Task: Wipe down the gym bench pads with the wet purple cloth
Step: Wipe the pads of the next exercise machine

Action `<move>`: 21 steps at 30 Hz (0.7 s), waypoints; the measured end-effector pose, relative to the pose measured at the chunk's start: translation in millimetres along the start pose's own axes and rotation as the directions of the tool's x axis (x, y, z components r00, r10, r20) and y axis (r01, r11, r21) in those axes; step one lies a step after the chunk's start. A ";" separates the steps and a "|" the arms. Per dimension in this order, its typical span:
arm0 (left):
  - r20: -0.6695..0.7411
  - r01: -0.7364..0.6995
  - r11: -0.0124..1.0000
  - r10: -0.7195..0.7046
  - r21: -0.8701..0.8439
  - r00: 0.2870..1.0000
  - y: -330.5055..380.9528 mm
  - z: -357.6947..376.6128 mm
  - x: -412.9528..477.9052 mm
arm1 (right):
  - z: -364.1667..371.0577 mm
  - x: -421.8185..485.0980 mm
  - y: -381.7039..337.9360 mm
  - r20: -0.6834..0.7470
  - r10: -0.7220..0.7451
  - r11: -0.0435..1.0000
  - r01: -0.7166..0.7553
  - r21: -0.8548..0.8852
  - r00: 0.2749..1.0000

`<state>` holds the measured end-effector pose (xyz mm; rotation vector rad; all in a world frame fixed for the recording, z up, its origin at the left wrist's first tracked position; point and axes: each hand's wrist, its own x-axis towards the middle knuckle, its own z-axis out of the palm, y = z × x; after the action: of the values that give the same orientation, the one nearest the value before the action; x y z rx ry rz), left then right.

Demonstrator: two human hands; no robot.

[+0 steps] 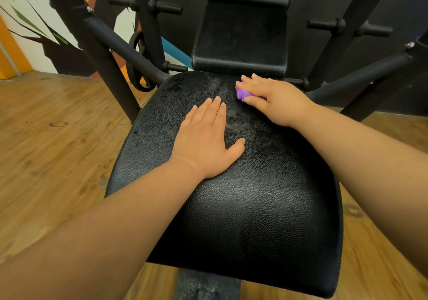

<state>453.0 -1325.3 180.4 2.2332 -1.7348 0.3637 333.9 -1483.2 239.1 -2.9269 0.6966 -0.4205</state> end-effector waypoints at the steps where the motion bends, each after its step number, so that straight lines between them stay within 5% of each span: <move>1: -0.001 0.002 1.000 -0.002 0.000 1.000 -0.3 0.2 0.2 | 0.2 4.5 -1.3 -0.023 0.034 0.999 -0.034 -0.010 0.999; 4: 0.000 -0.004 1.000 0.004 -0.011 1.000 0.2 0.0 0.7 | 5.3 2.6 -7.7 -0.059 0.047 0.998 -0.049 -0.030 0.997; 9: -0.044 0.001 0.999 -0.003 -0.046 0.999 0.0 -2.5 -2.3 | 10.9 -24.9 -6.8 0.013 -0.138 0.989 0.137 0.059 0.990; 16: -0.022 -0.047 0.998 0.047 -0.031 0.999 -11.5 -17.5 3.7 | 1.8 11.3 -6.2 -0.042 0.094 0.996 -0.093 0.010 0.995; 21: -0.009 -0.067 0.996 0.067 -0.056 0.998 -36.6 -15.7 -8.5 | 17.0 -22.9 -23.6 -0.004 -0.051 0.998 0.051 0.043 0.999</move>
<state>486.1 -1303.2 189.2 2.1368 -1.7975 0.3330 329.3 -1451.1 221.1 -2.9095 0.6060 -0.4397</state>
